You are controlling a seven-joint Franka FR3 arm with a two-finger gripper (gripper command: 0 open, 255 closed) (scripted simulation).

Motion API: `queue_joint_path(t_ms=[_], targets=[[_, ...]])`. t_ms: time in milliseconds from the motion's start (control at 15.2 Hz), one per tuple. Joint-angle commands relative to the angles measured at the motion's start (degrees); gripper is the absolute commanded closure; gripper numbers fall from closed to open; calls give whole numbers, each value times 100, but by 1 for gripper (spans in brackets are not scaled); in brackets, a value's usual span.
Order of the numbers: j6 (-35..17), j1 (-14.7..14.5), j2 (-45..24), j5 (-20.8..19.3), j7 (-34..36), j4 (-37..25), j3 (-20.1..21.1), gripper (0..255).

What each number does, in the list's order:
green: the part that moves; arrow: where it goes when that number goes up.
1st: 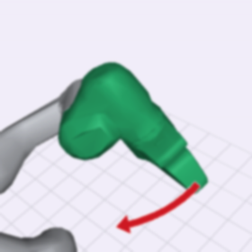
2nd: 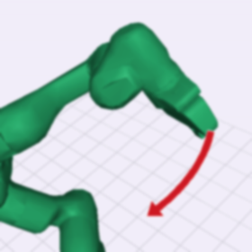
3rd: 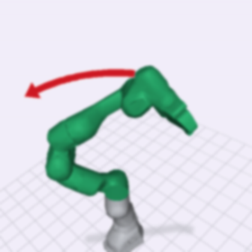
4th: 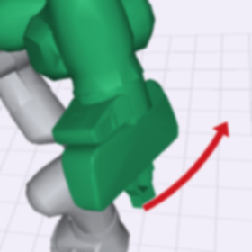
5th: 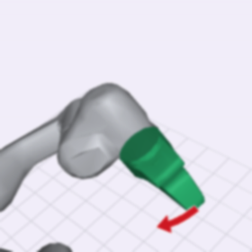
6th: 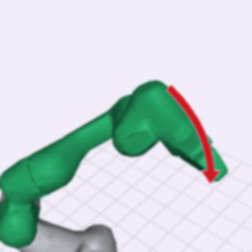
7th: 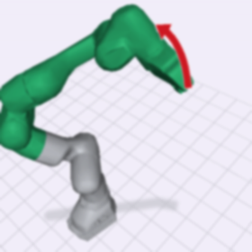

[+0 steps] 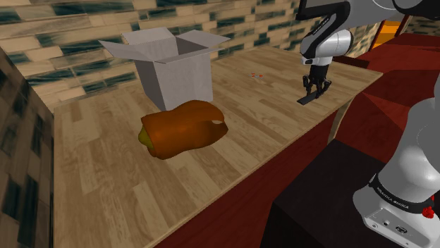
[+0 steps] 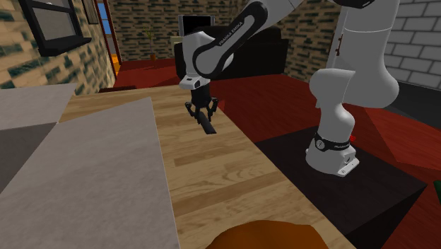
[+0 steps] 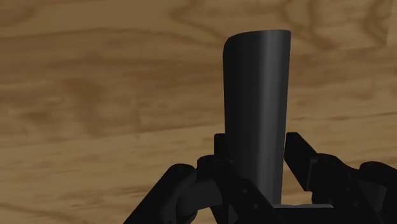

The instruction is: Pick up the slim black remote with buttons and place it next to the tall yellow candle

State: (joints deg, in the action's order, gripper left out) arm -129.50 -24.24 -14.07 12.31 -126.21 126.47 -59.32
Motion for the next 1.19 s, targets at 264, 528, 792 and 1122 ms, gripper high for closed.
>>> queue_joint_path(t_ms=[264,528,792,1122], targets=[[26,8,-15,2,0,-1,2,255],[132,-97,148,-180,117,-21,-109,255],[387,-282,462,-534,357,-121,-291,255],[729,-467,863,-971,659,-279,-444,255]])
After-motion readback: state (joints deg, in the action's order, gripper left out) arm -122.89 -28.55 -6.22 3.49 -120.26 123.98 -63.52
